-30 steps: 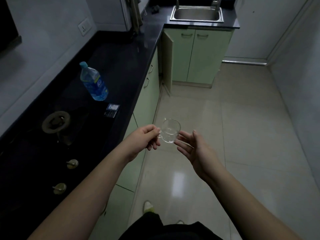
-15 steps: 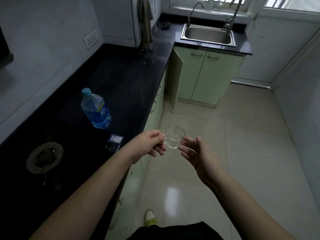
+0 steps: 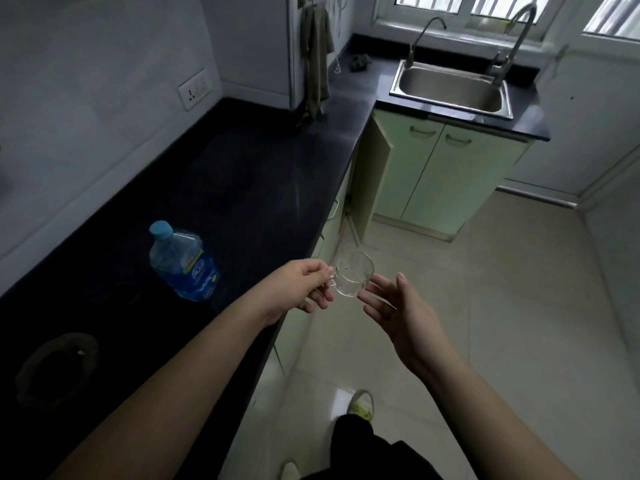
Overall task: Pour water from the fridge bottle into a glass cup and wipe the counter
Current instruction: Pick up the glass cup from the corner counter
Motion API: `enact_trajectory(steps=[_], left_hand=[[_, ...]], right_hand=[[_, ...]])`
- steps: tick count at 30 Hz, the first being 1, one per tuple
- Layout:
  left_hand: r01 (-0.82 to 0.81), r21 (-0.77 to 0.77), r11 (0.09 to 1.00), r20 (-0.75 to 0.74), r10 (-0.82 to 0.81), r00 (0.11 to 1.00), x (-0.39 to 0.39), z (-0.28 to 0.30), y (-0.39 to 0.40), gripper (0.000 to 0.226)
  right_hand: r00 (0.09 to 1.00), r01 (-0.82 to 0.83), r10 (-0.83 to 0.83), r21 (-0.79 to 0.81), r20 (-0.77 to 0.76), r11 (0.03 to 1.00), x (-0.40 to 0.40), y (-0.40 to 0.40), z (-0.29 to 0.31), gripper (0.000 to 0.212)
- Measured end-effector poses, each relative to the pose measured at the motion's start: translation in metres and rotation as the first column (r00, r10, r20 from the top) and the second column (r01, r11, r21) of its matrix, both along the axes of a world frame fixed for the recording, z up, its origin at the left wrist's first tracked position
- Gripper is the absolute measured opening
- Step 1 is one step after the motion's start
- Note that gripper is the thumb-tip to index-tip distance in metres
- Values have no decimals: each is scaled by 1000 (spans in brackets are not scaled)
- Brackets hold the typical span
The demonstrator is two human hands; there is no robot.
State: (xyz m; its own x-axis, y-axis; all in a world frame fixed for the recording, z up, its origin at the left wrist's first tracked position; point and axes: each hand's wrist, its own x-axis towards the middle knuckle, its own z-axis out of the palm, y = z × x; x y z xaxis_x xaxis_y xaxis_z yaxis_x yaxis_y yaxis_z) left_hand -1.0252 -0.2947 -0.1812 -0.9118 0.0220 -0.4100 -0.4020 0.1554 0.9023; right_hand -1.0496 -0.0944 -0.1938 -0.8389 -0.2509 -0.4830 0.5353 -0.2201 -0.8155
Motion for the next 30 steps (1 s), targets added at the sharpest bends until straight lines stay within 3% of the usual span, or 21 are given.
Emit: enact_trajectory(steps=[13,22,30], left_hand=[[-185,-112,976,-42,182,982,-137,-5,12,28],[-367,-88,926,-3,368,930,-162,-16,-16,30],[-502,-95,860,-14,503,864,-172,-35,-74,31]], right_hand=[[981,-171,176,70,-75,983,-172,-12,-10,40],[937,-328,337,96,-91,940,-226,-55,-13,43],[840,-508,528,157,-125,847,-261,-129,-25,41]])
